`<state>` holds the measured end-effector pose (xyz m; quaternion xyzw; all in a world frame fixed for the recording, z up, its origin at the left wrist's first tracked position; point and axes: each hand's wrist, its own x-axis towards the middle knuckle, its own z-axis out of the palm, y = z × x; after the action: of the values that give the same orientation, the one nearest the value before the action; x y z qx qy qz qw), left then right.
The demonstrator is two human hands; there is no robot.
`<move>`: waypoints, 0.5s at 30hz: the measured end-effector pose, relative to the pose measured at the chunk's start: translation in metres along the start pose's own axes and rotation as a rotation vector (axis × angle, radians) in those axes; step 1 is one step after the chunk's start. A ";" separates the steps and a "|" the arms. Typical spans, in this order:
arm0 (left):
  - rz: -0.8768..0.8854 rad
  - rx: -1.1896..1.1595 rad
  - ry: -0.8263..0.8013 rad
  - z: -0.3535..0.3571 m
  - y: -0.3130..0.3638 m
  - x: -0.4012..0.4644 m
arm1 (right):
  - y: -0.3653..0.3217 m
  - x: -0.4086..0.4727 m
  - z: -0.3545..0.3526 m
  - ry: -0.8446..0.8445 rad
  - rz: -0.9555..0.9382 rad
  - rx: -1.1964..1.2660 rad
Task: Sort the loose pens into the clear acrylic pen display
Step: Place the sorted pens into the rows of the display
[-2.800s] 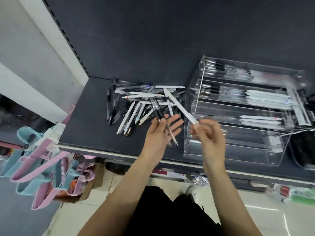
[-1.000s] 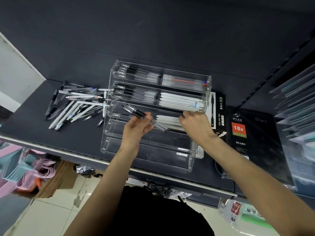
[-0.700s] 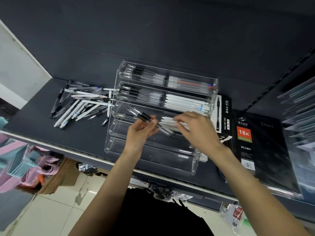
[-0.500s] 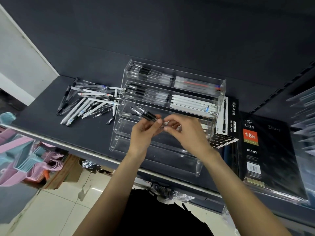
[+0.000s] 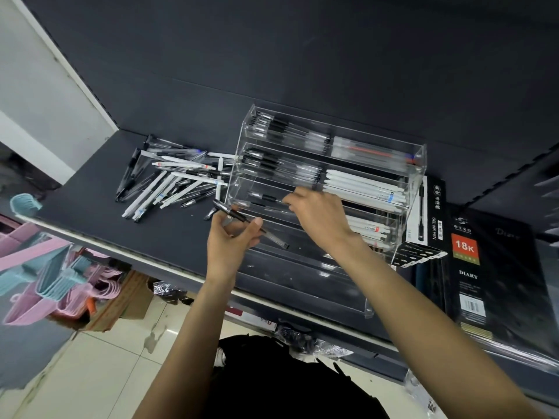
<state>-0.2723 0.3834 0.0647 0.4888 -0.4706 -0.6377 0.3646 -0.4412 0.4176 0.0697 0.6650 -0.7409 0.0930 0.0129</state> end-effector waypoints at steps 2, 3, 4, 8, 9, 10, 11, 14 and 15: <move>-0.003 0.042 -0.006 -0.003 0.001 0.002 | -0.002 0.007 0.005 -0.010 -0.006 -0.016; -0.001 0.059 -0.005 -0.004 0.001 0.004 | -0.003 0.009 0.006 -0.021 -0.003 -0.020; 0.003 0.068 -0.006 -0.005 0.001 0.004 | -0.003 0.011 0.007 -0.032 -0.004 -0.021; 0.009 0.046 -0.019 -0.006 0.003 0.007 | 0.001 0.016 0.009 -0.114 -0.035 0.069; 0.006 0.034 -0.019 -0.006 0.003 0.009 | 0.002 0.016 0.009 -0.129 -0.032 0.112; 0.006 0.023 -0.021 -0.005 0.004 0.010 | 0.002 0.015 0.008 -0.139 -0.026 0.151; 0.006 0.013 -0.025 -0.004 0.004 0.011 | 0.002 0.013 0.007 -0.143 -0.017 0.185; -0.004 -0.045 -0.052 0.001 0.005 0.016 | 0.000 0.004 -0.001 -0.122 0.044 0.272; -0.010 -0.062 -0.061 0.003 0.005 0.017 | -0.001 0.000 -0.005 -0.091 0.067 0.322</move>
<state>-0.2792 0.3672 0.0654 0.4601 -0.4592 -0.6682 0.3619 -0.4407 0.4177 0.0744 0.6370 -0.7380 0.1805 -0.1304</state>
